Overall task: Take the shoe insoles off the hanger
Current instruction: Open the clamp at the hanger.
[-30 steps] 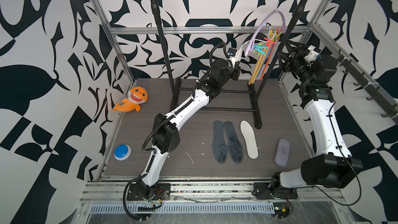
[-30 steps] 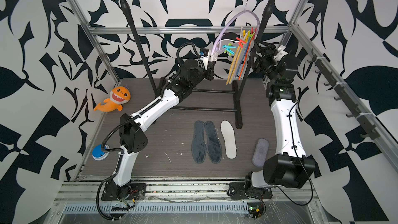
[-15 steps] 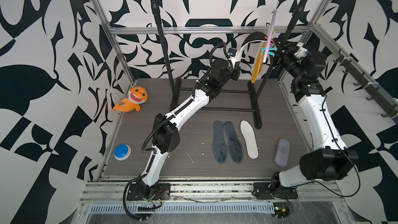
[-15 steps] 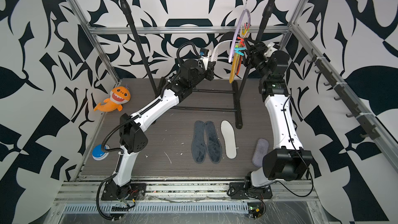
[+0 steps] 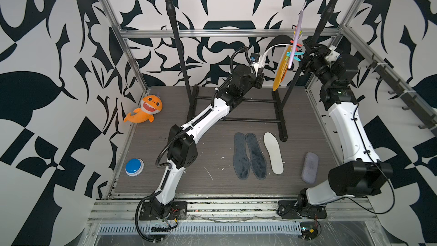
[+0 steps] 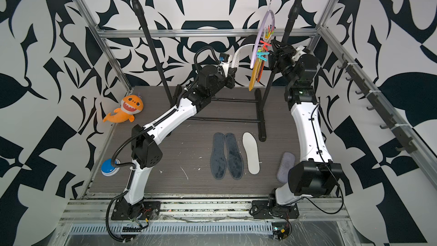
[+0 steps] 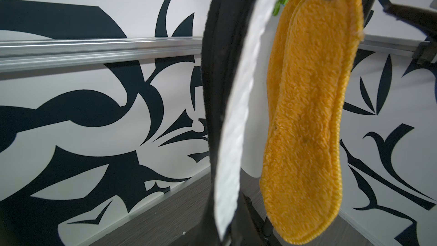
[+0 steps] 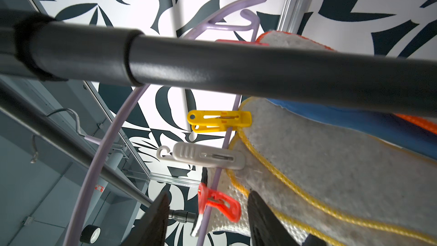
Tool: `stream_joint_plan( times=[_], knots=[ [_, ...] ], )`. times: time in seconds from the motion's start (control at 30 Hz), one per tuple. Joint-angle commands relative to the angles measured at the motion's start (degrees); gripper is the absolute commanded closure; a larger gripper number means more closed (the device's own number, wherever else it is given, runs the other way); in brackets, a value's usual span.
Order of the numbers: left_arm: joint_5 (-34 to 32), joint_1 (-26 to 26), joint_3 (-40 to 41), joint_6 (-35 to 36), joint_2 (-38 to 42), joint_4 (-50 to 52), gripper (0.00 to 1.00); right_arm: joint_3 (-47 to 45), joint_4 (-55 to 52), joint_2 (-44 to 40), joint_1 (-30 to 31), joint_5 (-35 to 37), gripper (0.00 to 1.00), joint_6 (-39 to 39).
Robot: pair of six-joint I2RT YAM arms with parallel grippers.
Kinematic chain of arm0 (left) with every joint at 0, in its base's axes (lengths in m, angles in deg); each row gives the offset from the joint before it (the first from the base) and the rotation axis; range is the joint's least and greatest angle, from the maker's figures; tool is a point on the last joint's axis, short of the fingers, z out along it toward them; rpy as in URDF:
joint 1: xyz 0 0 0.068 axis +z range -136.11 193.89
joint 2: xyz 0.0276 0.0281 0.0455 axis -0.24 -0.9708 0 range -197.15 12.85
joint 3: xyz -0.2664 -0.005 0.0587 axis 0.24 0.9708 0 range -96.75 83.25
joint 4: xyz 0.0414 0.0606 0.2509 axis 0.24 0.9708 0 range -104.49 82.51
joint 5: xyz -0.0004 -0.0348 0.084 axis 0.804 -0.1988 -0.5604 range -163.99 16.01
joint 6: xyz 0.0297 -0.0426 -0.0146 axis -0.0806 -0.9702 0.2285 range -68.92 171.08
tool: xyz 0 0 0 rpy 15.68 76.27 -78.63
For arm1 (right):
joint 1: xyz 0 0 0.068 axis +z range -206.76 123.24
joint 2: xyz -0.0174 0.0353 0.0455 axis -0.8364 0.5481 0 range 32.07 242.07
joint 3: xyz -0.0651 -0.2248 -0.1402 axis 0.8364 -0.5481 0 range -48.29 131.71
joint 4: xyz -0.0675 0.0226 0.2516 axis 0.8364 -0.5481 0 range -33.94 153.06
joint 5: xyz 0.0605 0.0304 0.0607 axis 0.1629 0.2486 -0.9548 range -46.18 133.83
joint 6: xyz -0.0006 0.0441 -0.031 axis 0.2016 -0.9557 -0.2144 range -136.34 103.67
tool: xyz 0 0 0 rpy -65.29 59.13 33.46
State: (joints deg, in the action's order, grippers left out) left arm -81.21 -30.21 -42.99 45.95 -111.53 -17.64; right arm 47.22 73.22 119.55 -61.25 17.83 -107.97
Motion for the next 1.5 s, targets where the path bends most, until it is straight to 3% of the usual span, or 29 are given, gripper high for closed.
stream_joint_plan(
  times=[0.0,0.3,0.93,1.47],
  knots=[
    [1.0,0.2,0.3,-0.7,-0.4,-1.2,1.0,2.7,2.9,-0.5,0.3,0.7,0.42,-0.7],
    [1.4,0.2,1.1,-0.9,0.0,-1.8,1.0,3.3,2.6,0.3,1.1,1.8,0.41,-1.2],
    [2.0,0.2,2.3,-1.1,0.5,-2.5,1.0,4.3,3.0,1.5,2.7,2.8,0.55,-1.9],
    [2.0,0.2,2.5,-1.1,0.7,-2.4,1.0,5.0,2.6,2.2,2.7,4.2,0.51,-1.8]
  ],
)
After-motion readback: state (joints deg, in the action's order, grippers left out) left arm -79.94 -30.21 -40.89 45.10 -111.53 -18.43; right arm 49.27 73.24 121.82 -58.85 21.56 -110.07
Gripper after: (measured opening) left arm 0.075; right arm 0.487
